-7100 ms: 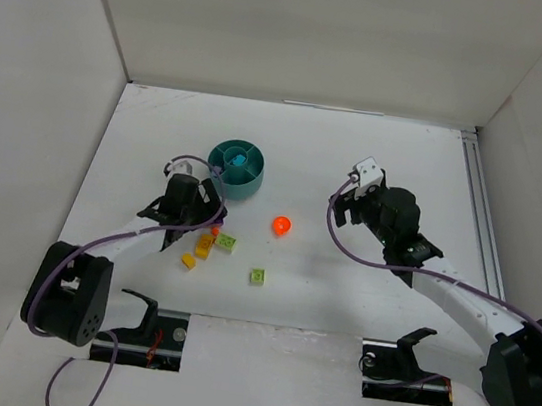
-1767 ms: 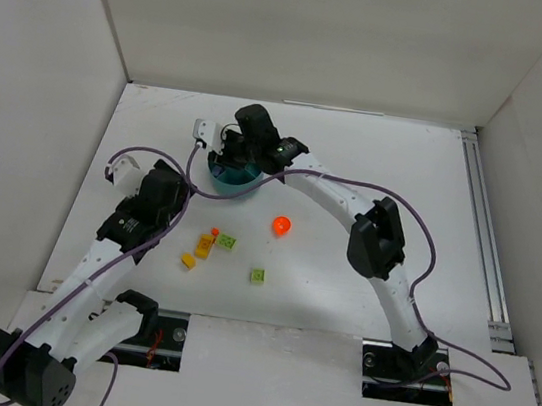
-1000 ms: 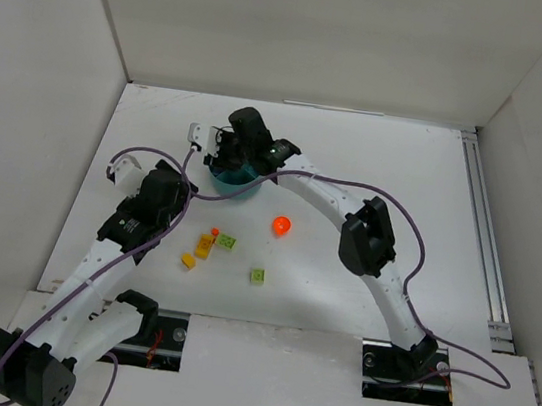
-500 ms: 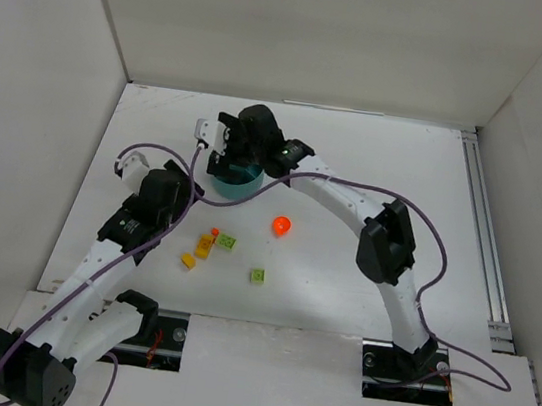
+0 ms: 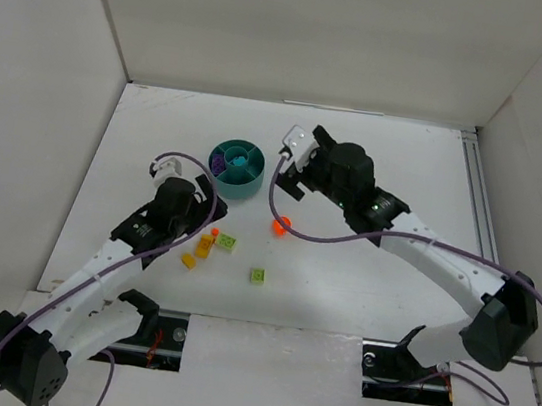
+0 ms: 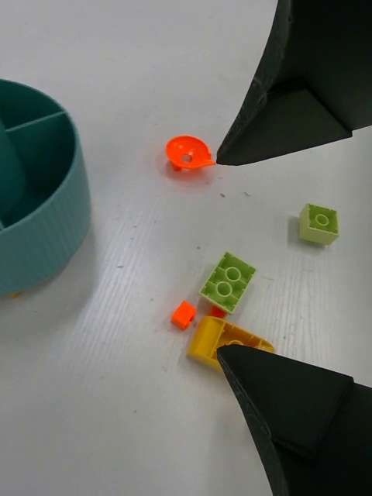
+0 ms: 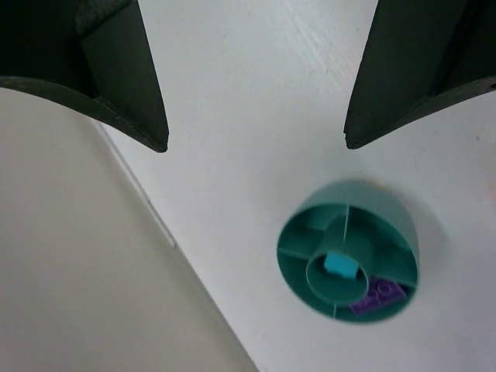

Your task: Sort the legos into containers by color

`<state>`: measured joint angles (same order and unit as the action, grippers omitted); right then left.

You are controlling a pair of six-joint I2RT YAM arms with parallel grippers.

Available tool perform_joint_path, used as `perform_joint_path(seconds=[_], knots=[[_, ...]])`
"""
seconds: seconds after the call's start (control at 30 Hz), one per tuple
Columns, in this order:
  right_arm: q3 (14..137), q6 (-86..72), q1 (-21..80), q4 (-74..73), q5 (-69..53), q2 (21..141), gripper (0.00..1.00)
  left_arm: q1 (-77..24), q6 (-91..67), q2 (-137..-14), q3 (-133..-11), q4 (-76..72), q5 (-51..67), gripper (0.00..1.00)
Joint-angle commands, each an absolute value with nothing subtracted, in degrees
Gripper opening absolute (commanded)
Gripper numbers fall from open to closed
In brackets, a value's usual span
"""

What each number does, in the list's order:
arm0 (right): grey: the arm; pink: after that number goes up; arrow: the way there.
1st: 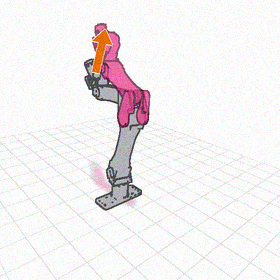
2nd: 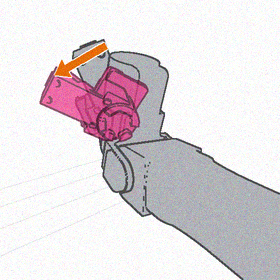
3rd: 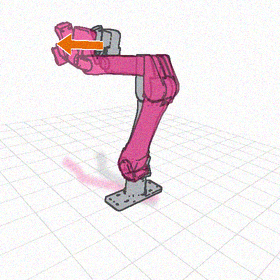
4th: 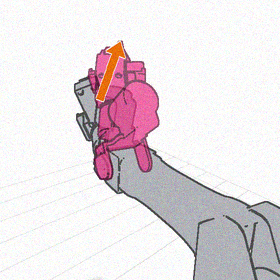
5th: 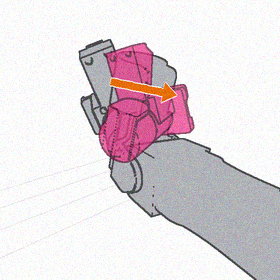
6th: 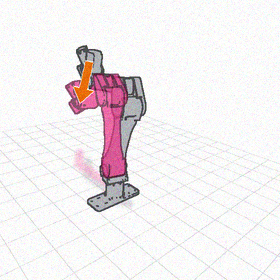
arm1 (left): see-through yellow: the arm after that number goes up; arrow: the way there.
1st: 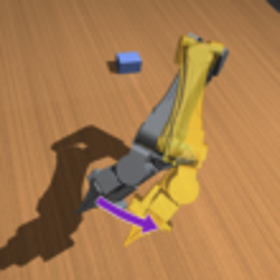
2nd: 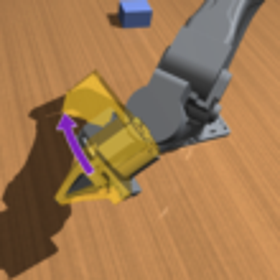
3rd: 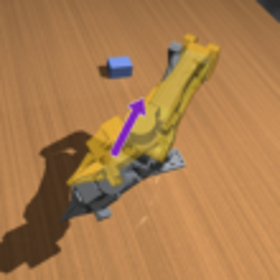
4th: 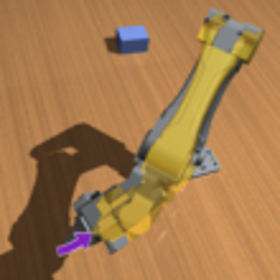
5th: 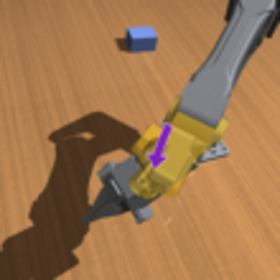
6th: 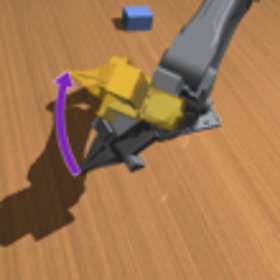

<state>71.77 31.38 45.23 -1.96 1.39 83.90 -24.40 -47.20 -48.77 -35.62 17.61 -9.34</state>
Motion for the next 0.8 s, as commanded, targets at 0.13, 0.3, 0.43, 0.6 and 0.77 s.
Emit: perform_joint_path(seconds=[0.13, 0.3, 0.43, 0.6, 0.77], knots=[[56.35, 24.96, 44.74, 1.58, 5.62, 75.94, 1.0, -29.7, -50.44, -52.46, -34.53, 22.48, -16.23, 1.0], [52.56, 24.43, 44.12, 1.58, 5.1, 75.32, 1.0, -29.71, -53.79, -56.42, -35.16, 25.15, -19.95, 0.95], [52.03, 24.43, 43.07, 1.58, 2.47, 74.79, 0.99, -29.71, -51.08, -55.56, -30.96, 19.61, -19.95, 0.95], [53.17, 24.43, 43.07, 1.58, -0.78, 75.84, 0.99, -29.71, -48.78, -53.61, -26.37, 12.49, -16.88, 0.96], [53.7, 24.43, 43.07, 2.11, -2.64, 75.85, 0.97, -29.71, -46.67, -56.42, -24.61, 8.09, -14.95, 0.96]])
